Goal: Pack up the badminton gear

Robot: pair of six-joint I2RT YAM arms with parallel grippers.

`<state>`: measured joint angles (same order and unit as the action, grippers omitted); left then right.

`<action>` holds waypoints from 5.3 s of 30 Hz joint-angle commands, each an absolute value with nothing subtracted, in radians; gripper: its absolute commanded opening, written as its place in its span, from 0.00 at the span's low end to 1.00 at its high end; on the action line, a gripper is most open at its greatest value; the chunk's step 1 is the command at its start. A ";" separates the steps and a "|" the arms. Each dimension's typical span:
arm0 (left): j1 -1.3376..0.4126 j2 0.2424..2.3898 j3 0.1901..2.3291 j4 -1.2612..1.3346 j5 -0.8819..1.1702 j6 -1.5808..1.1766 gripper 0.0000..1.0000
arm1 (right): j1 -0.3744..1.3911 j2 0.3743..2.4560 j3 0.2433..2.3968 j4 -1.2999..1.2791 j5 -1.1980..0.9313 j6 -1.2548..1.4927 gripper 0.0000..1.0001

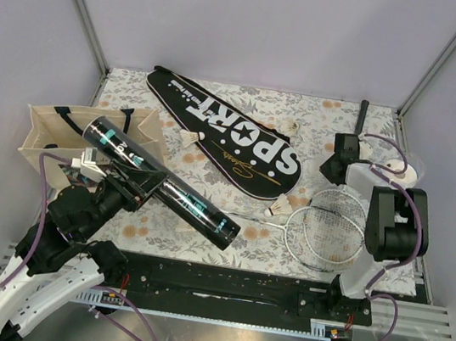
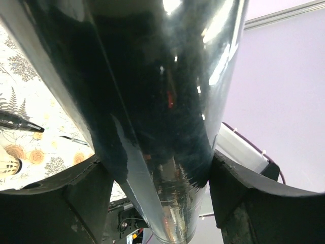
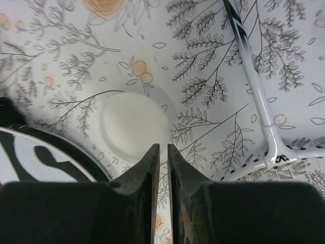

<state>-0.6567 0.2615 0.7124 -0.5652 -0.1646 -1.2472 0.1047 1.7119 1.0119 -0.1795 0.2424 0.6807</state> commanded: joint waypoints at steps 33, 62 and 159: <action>-0.653 0.279 0.723 -0.480 -0.282 -1.126 0.40 | 0.236 1.870 1.468 -0.109 0.124 -0.101 0.56; -0.655 0.416 0.727 -0.400 -0.279 -1.146 0.39 | 0.331 2.220 1.733 -0.095 0.282 -0.502 0.44; -0.655 0.382 0.844 -0.753 -0.324 -1.773 0.26 | 0.749 1.025 0.584 0.724 -0.451 0.876 0.00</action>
<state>-0.6563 0.3794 0.8284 -0.8337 -0.3630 -1.8027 0.7280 1.0134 0.5217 0.7597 -0.5282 0.9058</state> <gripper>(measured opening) 0.703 0.022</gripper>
